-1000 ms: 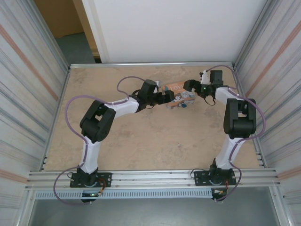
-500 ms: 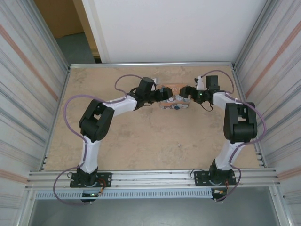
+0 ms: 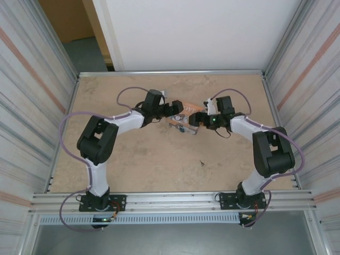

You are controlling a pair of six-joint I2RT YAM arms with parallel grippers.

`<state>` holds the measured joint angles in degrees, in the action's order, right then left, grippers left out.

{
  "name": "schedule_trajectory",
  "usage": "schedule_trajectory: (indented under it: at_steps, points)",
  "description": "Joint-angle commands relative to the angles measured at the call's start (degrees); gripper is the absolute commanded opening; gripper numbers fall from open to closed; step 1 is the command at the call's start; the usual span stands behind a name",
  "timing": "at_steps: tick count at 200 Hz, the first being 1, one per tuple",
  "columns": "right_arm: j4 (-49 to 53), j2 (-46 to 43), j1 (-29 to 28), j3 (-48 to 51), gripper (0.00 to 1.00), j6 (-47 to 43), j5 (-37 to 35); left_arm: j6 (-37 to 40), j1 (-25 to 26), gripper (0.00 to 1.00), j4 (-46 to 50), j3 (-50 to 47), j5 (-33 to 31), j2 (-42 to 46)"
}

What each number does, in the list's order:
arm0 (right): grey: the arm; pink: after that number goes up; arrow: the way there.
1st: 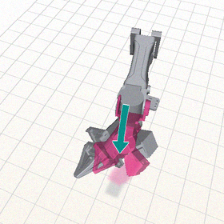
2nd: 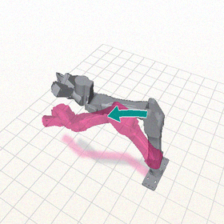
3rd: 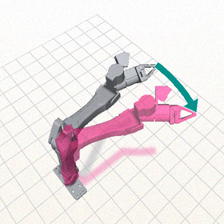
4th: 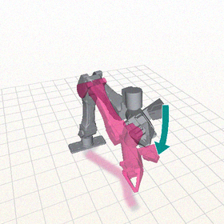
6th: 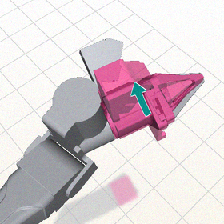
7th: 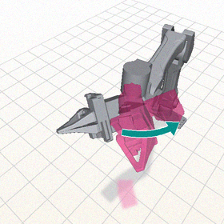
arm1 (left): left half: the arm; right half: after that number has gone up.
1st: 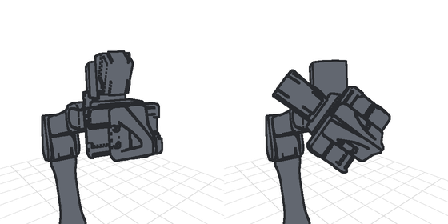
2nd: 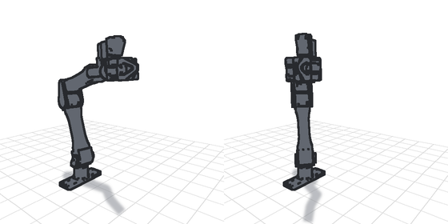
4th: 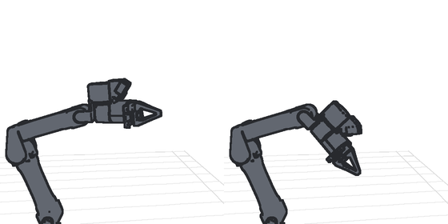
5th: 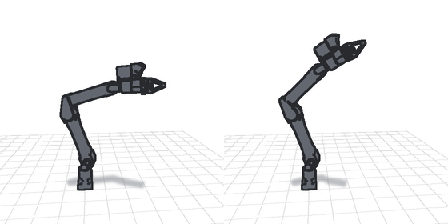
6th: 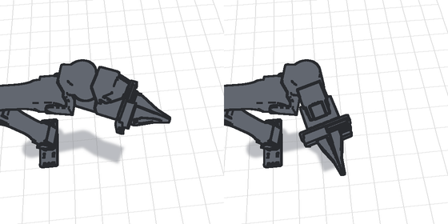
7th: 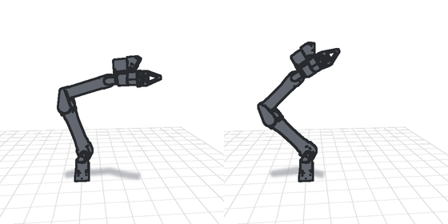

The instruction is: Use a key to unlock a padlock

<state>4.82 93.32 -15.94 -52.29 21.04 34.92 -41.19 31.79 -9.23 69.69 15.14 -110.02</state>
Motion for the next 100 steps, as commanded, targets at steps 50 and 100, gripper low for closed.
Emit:
schedule_trajectory:
  at_steps: [50,100]
  points:
    - [-2.23,-7.1,-10.58,5.24,0.95,4.25,-1.1,0.81,2.82,0.99,1.24,-12.41,1.39,13.54]
    - [-0.69,-8.75,-12.5,5.85,0.97,5.12,-4.73,1.89,1.89,0.99,3.93,-15.16,-1.62,17.88]
